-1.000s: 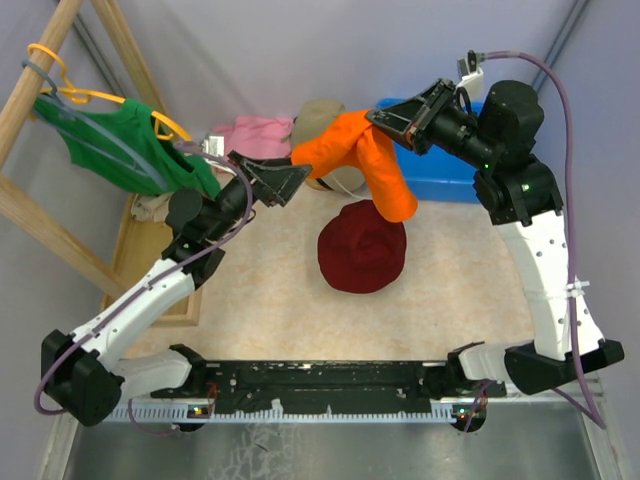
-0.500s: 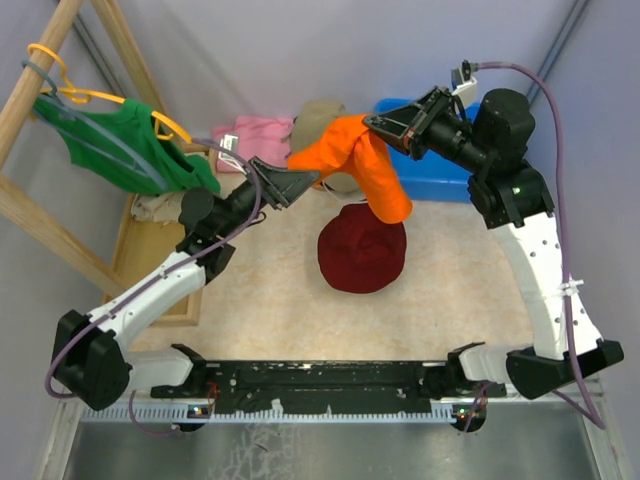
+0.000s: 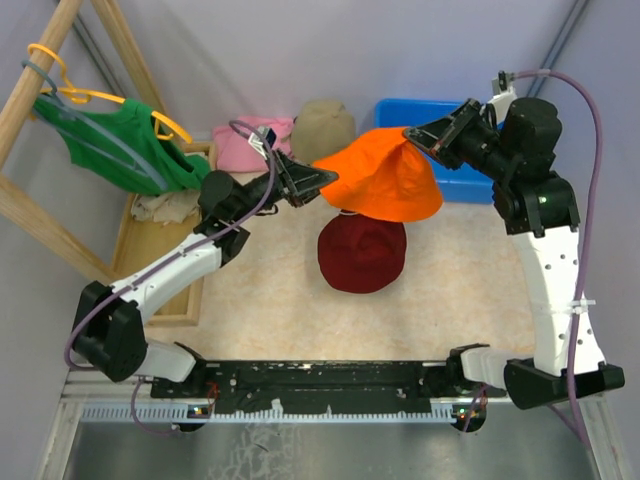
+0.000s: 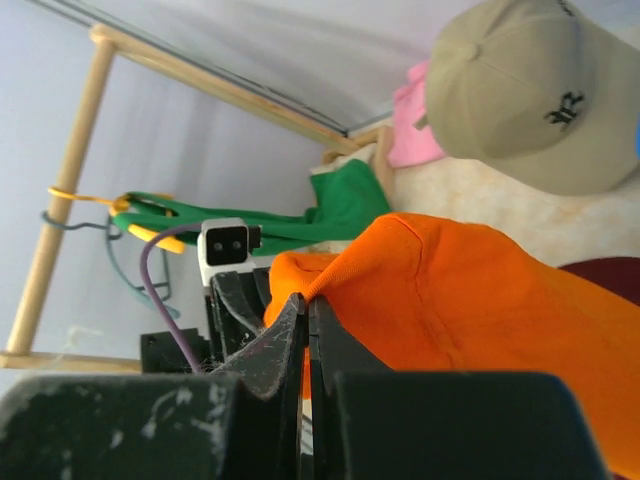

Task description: Stack the hats

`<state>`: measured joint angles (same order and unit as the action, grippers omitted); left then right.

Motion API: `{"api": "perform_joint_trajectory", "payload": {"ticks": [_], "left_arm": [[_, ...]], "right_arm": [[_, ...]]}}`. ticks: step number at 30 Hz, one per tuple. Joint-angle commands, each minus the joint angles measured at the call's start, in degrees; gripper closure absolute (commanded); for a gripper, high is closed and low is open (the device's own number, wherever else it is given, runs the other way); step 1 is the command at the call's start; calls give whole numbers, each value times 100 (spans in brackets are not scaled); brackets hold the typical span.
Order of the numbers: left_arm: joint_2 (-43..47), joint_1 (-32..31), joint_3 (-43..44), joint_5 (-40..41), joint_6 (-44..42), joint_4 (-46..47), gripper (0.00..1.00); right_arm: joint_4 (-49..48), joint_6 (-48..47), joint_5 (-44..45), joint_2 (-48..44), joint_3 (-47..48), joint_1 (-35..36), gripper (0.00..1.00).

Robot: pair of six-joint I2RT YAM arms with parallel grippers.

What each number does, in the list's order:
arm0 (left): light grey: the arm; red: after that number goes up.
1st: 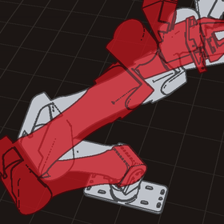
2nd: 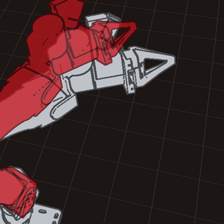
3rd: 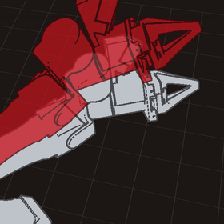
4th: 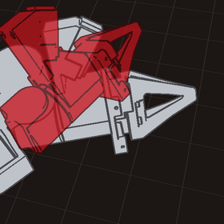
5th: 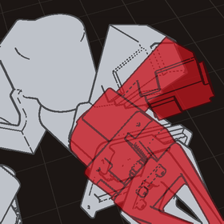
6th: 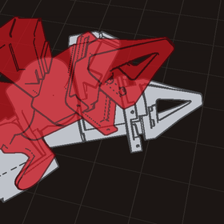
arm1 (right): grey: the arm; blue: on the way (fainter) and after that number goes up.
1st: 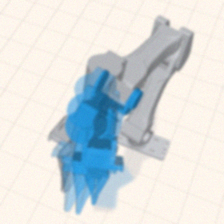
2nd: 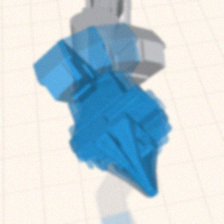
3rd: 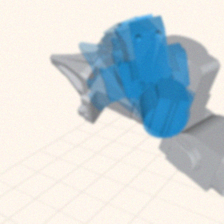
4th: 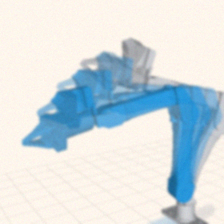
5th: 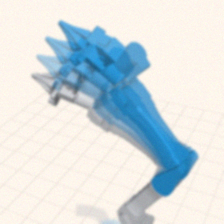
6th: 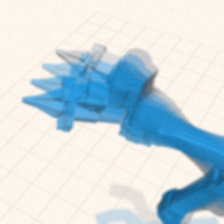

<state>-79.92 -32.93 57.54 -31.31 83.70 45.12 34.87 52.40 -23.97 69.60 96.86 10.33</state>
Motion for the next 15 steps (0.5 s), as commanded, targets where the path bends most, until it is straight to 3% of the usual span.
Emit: {"api": "perform_joint_trajectory", "payload": {"ticks": [1, 10, 15], "left_arm": [[-108, -79, 22, -532, 1500, 392, 84], [170, -109, -1012, -398, 2755, 988, 87], [425, -90, -1443, -597, 2221, 635, 87]], "right_arm": [[312, -753, 211, -246, 11, -18, 100], [277, -1057, 166, -337, -758, -14, 100], [286, -1240, -1, -259, -920, -9, 100]]}}
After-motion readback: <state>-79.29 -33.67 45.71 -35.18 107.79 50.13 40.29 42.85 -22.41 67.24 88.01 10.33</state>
